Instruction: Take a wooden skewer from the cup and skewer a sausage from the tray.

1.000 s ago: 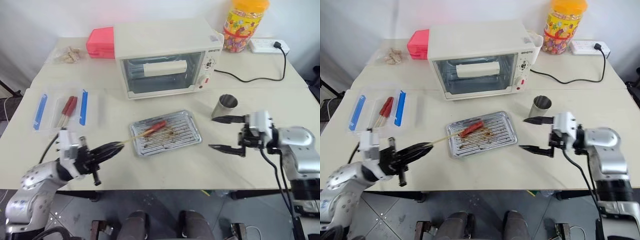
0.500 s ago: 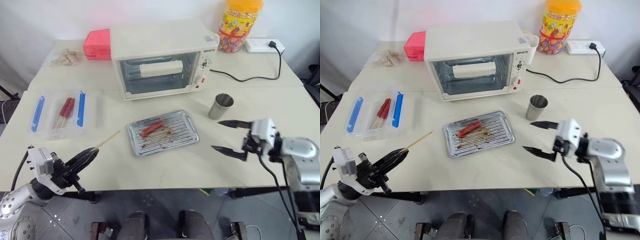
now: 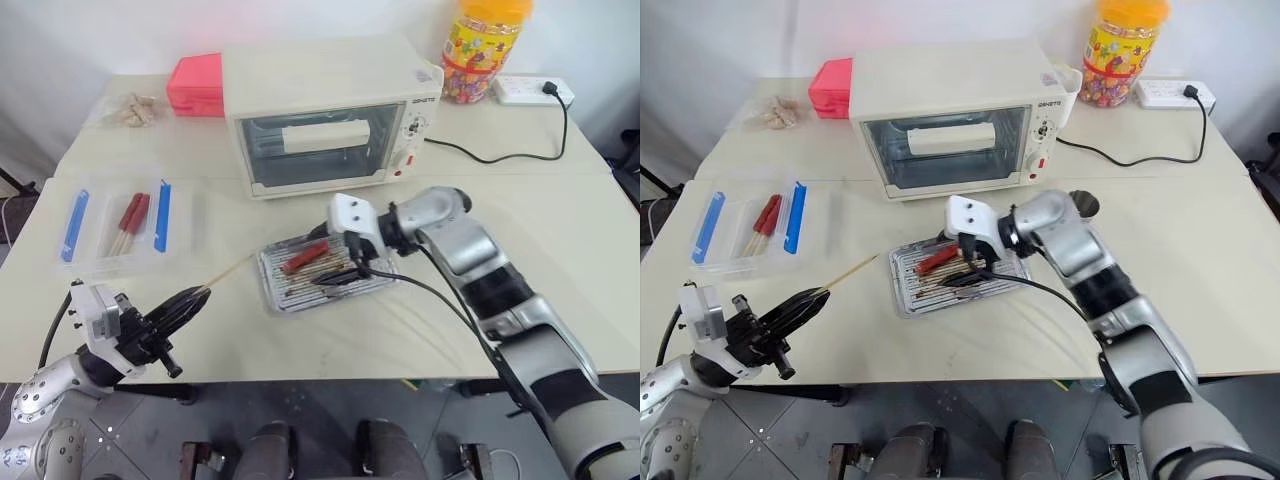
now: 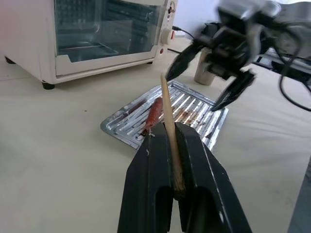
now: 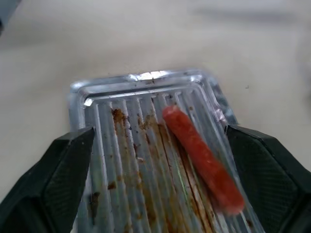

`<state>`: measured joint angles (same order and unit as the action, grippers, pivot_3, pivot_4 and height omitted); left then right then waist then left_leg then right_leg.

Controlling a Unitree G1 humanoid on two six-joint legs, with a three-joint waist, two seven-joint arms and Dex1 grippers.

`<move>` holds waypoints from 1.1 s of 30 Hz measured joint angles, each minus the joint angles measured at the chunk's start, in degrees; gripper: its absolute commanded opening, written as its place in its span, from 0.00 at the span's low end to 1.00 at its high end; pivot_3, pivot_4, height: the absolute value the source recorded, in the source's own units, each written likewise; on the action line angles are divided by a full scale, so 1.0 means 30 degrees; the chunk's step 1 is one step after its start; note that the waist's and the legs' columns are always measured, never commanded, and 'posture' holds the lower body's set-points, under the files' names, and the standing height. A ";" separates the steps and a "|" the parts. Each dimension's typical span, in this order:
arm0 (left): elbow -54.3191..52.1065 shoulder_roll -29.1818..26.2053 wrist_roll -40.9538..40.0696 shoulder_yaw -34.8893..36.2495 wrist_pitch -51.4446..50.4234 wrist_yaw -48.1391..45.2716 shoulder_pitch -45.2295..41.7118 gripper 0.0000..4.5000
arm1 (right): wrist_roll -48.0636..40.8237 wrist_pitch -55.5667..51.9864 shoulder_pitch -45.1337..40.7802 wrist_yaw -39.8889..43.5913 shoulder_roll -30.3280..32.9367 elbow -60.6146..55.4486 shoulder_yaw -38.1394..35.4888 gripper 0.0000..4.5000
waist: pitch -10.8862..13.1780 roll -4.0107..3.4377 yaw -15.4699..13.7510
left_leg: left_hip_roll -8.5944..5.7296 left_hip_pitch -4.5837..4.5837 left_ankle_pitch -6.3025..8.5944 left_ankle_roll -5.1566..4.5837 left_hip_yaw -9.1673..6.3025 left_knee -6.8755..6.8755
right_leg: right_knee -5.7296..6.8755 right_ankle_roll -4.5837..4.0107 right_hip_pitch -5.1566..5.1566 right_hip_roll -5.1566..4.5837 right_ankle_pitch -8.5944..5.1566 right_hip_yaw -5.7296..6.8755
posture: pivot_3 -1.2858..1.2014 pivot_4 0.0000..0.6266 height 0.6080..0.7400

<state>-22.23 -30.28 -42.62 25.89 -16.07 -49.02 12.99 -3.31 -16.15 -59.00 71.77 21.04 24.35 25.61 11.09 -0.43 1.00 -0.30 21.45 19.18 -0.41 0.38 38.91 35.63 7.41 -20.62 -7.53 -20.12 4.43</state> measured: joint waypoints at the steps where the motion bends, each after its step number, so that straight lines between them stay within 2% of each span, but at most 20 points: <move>1: -0.0012 -0.0016 -0.0021 0.0011 -0.0029 -0.0011 0.0046 0.00 | 0.0328 0.0299 -0.0347 -0.0065 -0.0480 0.0919 0.0232 0.99 | 0.0000 0.0000 0.0061 | -0.0001 0.0000 0.0000 0.0000 0.0000 -0.0002 | 0.0005 0.0000 -0.0001 0.0003 0.0000 0.0004 | 0.52 0.24 1.00; 6: -0.0042 -0.0052 -0.0079 0.0068 -0.0037 -0.0113 0.0236 0.00 | 0.1615 0.1165 -0.1843 -0.0659 -0.2149 0.4660 0.0470 0.99 | 0.0000 0.0000 0.0318 | 0.0003 0.0000 0.0000 0.0001 0.0015 -0.0021 | 0.0035 -0.0006 -0.0033 0.0018 -0.0003 0.0014 | 0.52 0.24 1.00; 12: -0.0029 -0.0052 -0.0078 0.0071 -0.0035 -0.0112 0.0284 0.00 | 0.2805 0.2070 -0.2935 -0.0265 -0.3112 0.7890 0.0566 0.99 | 0.0001 -0.0002 0.0374 | -0.0002 0.0001 0.0000 0.0002 0.0017 -0.0030 | 0.0056 -0.0010 -0.0048 0.0018 -0.0006 0.0010 | 0.52 0.24 1.00; 15: -0.0010 -0.0052 -0.0077 0.0069 -0.0029 -0.0115 0.0244 0.00 | 0.3254 0.2352 -0.3395 0.0356 -0.3156 0.8717 0.0578 0.85 | 0.0001 -0.0002 0.0374 | -0.0002 0.0001 0.0000 0.0002 0.0019 -0.0030 | 0.0057 -0.0010 -0.0050 0.0015 -0.0006 0.0005 | 0.52 0.24 1.00; 18: -0.0011 -0.0052 -0.0077 0.0060 -0.0031 -0.0038 0.0047 0.00 | 0.3456 0.2537 -0.3528 0.0904 -0.3146 0.9085 0.0549 0.65 | 0.0001 -0.0002 0.0385 | 0.0001 0.0000 0.0000 0.0003 0.0017 -0.0033 | 0.0059 -0.0011 -0.0054 0.0012 -0.0006 0.0002 | 0.52 0.24 1.00; 20: -0.0006 -0.0052 -0.0075 0.0059 -0.0030 -0.0039 -0.0004 0.00 | 0.3584 0.2889 -0.3528 0.1112 -0.3133 0.9191 0.0515 0.48 | 0.0001 -0.0003 0.0412 | 0.0000 0.0001 0.0001 0.0004 0.0022 -0.0037 | 0.0058 -0.0011 -0.0058 0.0012 -0.0006 0.0001 | 0.52 0.24 1.00; 22: 0.0013 -0.0052 -0.0074 0.0059 -0.0030 -0.0058 -0.0008 0.00 | 0.3741 0.3101 -0.3526 0.1233 -0.3104 0.9190 0.0489 0.37 | 0.0001 -0.0003 0.0447 | 0.0001 0.0000 0.0001 0.0005 0.0024 -0.0045 | 0.0059 -0.0012 -0.0063 0.0010 -0.0006 0.0001 | 0.52 0.24 1.00; 25: 0.0061 -0.0053 -0.0071 0.0050 -0.0030 -0.0084 -0.0078 0.00 | 0.3793 0.3317 -0.3505 0.1548 -0.2885 0.9053 0.0426 0.14 | 0.0002 -0.0003 0.0448 | 0.0001 0.0001 0.0001 0.0005 0.0026 -0.0046 | 0.0060 -0.0012 -0.0066 0.0010 -0.0006 0.0002 | 0.52 0.24 1.00; 27: 0.0095 -0.0074 -0.0069 0.0032 -0.0031 -0.0127 -0.0180 0.00 | 0.3771 0.3265 -0.3392 0.1979 -0.2552 0.8396 0.0348 0.04 | 0.0002 -0.0003 0.0434 | 0.0000 0.0003 0.0001 0.0005 0.0027 -0.0045 | 0.0059 -0.0011 -0.0066 0.0006 -0.0006 0.0000 | 0.52 0.24 1.00; 30: 0.0258 -0.0235 -0.0053 -0.0056 -0.0024 -0.0493 -0.0455 0.00 | 0.3462 0.2857 -0.2932 0.2852 -0.1761 0.6470 0.0169 0.03 | 0.0002 -0.0003 0.0383 | 0.0001 0.0005 0.0002 0.0006 0.0024 -0.0047 | 0.0058 -0.0012 -0.0068 0.0008 -0.0006 0.0005 | 0.52 0.24 1.00; 33: 0.0475 -0.0577 -0.0029 -0.0474 -0.0012 -0.1100 -0.0995 0.00 | 0.2512 0.1865 -0.1630 0.3897 -0.0004 0.3094 -0.0577 0.03 | 0.0002 -0.0003 0.0167 | -0.0010 0.0021 0.0002 0.0005 0.0014 -0.0038 | 0.0043 -0.0011 -0.0061 0.0007 -0.0006 0.0008 | 0.52 0.24 1.00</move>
<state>-20.80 -32.01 -42.71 24.47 -16.11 -52.32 10.01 4.22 -10.55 -63.89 83.46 21.03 33.63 23.88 11.09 -0.44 1.50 -0.33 21.52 19.18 -0.40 0.42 38.79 35.76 7.38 -20.80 -7.51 -20.13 4.46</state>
